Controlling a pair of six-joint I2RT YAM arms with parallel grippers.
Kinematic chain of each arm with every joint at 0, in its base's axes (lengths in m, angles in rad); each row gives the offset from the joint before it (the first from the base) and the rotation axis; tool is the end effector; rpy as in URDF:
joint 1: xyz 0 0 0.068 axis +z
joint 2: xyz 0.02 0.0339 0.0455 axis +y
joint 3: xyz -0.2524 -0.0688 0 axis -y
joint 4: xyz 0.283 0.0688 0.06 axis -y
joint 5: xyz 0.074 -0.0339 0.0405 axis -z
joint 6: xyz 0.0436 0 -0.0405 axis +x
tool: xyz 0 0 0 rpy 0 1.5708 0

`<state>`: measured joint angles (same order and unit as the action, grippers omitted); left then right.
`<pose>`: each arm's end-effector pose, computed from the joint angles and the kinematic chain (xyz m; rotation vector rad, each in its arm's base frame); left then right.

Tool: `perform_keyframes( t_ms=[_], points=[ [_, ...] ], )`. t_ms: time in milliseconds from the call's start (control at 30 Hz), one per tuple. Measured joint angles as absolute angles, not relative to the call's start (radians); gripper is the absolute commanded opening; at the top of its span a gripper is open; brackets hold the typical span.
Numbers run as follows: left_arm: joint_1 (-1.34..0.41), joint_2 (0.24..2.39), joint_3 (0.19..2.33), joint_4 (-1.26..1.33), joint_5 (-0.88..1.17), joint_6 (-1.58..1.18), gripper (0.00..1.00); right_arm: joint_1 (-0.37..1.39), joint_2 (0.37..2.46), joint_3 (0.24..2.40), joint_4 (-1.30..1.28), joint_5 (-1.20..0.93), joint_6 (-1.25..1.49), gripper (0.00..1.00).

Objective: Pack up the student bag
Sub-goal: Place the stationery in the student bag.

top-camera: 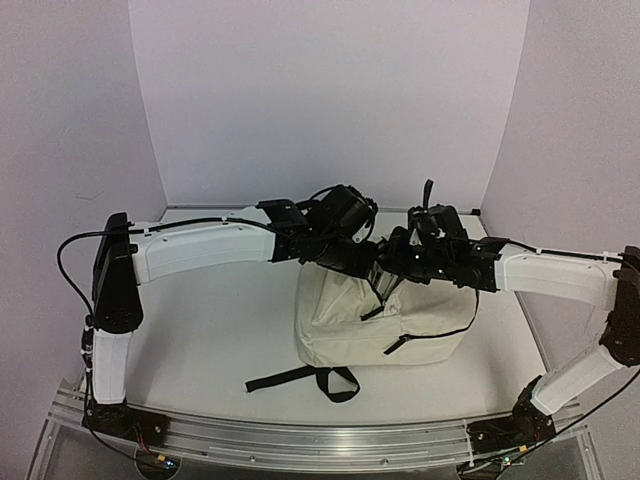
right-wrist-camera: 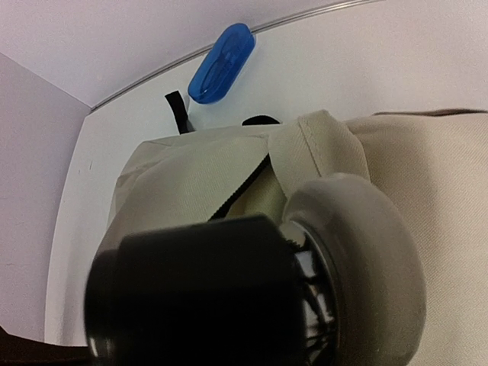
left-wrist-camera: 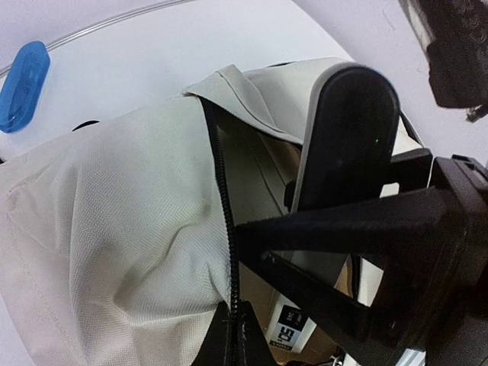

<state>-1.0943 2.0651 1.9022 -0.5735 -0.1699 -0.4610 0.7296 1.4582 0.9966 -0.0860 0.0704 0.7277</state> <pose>0.2429 -0.4546 0.2704 0.6526 2.2786 -0.5928 0.2794 0.2457 0.2308 0.0418 2.2196 0.7715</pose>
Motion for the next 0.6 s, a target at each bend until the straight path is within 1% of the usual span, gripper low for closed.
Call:
perform_keyframes(
  t_ms=[300,367,400,433,467,533,600],
  points=[
    [-1.095,2.057,1.902,-0.567,-0.183,-0.433,0.00,0.760,1.472,1.010,-0.163,-0.020,0.820,0.01],
    [-1.095,2.054,1.901,-0.566,-0.183,-0.426,0.00,0.763,1.486,1.027,-0.173,-0.037,0.825,0.14],
    [-1.095,2.053,1.901,-0.566,-0.183,-0.425,0.00,0.764,1.489,1.032,-0.176,-0.042,0.827,0.29],
    [-1.095,2.048,1.895,-0.562,-0.183,-0.422,0.00,0.765,1.490,1.040,-0.186,-0.045,0.830,0.35],
    [-1.095,2.040,1.883,-0.556,-0.183,-0.421,0.00,0.768,1.488,1.050,-0.201,-0.043,0.831,0.43],
    [-1.095,2.025,1.861,-0.540,-0.184,-0.419,0.00,0.772,1.486,1.069,-0.236,-0.030,0.828,0.58],
    [-1.095,2.016,1.846,-0.529,-0.184,-0.419,0.00,0.775,1.477,1.086,-0.271,-0.014,0.824,0.68]
  ],
)
